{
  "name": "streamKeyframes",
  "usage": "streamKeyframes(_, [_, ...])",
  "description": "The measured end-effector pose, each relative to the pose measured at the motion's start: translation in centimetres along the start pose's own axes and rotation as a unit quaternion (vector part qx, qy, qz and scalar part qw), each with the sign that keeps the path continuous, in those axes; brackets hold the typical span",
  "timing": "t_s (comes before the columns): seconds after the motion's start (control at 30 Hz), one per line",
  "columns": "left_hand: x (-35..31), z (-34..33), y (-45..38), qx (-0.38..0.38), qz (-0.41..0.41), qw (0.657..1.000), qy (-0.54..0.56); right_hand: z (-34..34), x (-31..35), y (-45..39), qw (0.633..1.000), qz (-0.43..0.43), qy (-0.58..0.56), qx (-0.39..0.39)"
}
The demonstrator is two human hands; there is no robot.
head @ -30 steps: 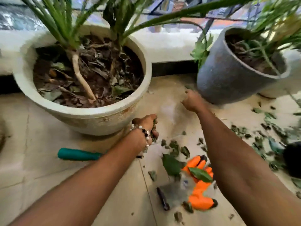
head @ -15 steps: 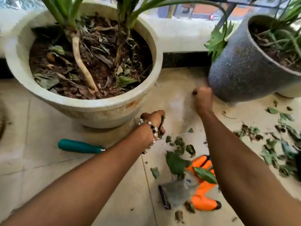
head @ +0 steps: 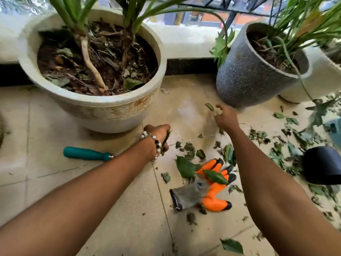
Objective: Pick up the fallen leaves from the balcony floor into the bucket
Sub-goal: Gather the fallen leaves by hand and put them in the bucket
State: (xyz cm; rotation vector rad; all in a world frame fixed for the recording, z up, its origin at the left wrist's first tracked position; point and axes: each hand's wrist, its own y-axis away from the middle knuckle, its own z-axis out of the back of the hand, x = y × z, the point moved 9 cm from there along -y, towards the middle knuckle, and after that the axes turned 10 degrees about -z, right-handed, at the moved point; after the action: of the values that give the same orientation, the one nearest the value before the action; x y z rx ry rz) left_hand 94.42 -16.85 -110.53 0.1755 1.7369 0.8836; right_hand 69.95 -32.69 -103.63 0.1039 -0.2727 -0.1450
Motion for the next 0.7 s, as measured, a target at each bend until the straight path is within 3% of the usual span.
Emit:
streamKeyframes(0.13, [0.2,0.1,0.4,0.010,0.007,1.000,0.004,-4.4,3.2,-2.0,0.985,0.067,0.123,0.102])
streamKeyframes(0.23, [-0.3,0.0,0.5,0.017,0.011,1.000,0.002,-6.2,3.3,-3.2,0.971,0.072,0.186,0.131])
streamKeyframes(0.4, [-0.7,0.2,0.5,0.020,0.010,1.000,-0.021,-4.2,2.0,-1.2,0.977,0.099,0.178,0.066])
streamKeyframes(0.57, [-0.8,0.0,1.6,0.041,-0.012,0.995,-0.089,-3.3,-4.1,3.3,0.993,0.002,0.105,0.052])
streamKeyframes(0.7, [-1.7,0.6,2.3,0.040,-0.034,0.991,-0.125,-3.6,-2.0,8.1,0.994,-0.003,0.102,0.041])
